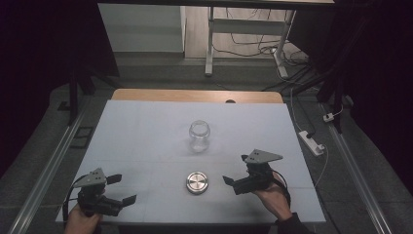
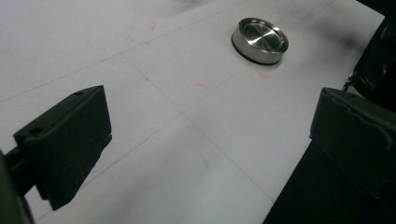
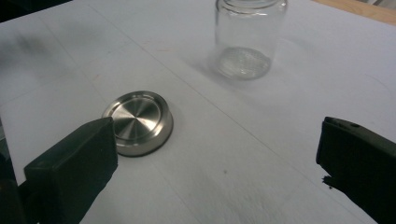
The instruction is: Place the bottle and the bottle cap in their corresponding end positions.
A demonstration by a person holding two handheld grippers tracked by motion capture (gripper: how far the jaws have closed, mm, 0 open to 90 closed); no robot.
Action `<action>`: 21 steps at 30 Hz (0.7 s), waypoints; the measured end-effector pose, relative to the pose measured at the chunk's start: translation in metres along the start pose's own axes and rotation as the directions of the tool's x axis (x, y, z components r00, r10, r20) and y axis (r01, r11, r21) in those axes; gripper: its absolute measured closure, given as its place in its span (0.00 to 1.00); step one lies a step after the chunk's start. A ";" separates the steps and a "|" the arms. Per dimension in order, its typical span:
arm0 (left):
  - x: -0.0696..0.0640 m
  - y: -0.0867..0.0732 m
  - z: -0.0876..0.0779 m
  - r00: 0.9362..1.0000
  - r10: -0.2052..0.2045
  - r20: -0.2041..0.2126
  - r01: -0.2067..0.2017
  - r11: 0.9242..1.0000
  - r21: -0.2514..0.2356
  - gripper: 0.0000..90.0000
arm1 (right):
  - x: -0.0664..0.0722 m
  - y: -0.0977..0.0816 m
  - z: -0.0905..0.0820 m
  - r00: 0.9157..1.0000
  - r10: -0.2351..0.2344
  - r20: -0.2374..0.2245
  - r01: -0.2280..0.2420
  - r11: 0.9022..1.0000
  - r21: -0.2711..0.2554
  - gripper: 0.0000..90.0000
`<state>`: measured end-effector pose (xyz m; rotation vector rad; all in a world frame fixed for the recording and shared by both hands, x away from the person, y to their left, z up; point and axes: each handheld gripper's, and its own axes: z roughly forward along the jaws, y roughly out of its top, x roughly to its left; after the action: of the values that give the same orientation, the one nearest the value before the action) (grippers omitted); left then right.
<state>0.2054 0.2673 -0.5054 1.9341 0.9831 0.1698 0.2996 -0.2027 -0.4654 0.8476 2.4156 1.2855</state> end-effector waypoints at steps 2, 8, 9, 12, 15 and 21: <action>0.001 -0.003 -0.002 1.000 -0.009 -0.006 0.009 1.000 -0.003 0.00 | -0.002 -0.004 -0.005 1.000 0.011 0.011 -0.011 1.000 -0.001 0.00; 0.005 -0.011 -0.011 0.999 -0.039 -0.026 0.039 0.999 -0.013 0.00 | -0.006 -0.016 -0.016 0.999 0.026 0.047 -0.027 1.000 0.011 0.00; 0.005 -0.013 -0.012 0.999 -0.046 -0.028 0.046 0.999 -0.014 0.00 | -0.007 -0.018 -0.018 0.998 0.031 0.055 -0.031 0.999 0.013 0.00; 0.007 -0.016 -0.016 0.998 -0.058 -0.035 0.057 0.998 -0.022 0.00 | -0.009 -0.024 -0.024 0.997 0.037 0.075 -0.038 0.999 0.015 0.00; 0.009 -0.020 -0.019 0.997 -0.069 -0.047 0.068 0.997 -0.024 0.00 | -0.012 -0.031 -0.031 0.994 0.050 0.096 -0.052 0.999 0.016 0.00; 0.012 -0.026 -0.024 0.994 -0.086 -0.064 0.085 0.996 -0.028 0.00 | -0.018 -0.045 -0.045 0.987 0.073 0.143 -0.078 0.997 0.024 0.00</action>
<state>0.1870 0.2982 -0.5149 1.8702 1.1001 0.1961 0.2749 -0.2627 -0.4779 1.0120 2.3170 1.1756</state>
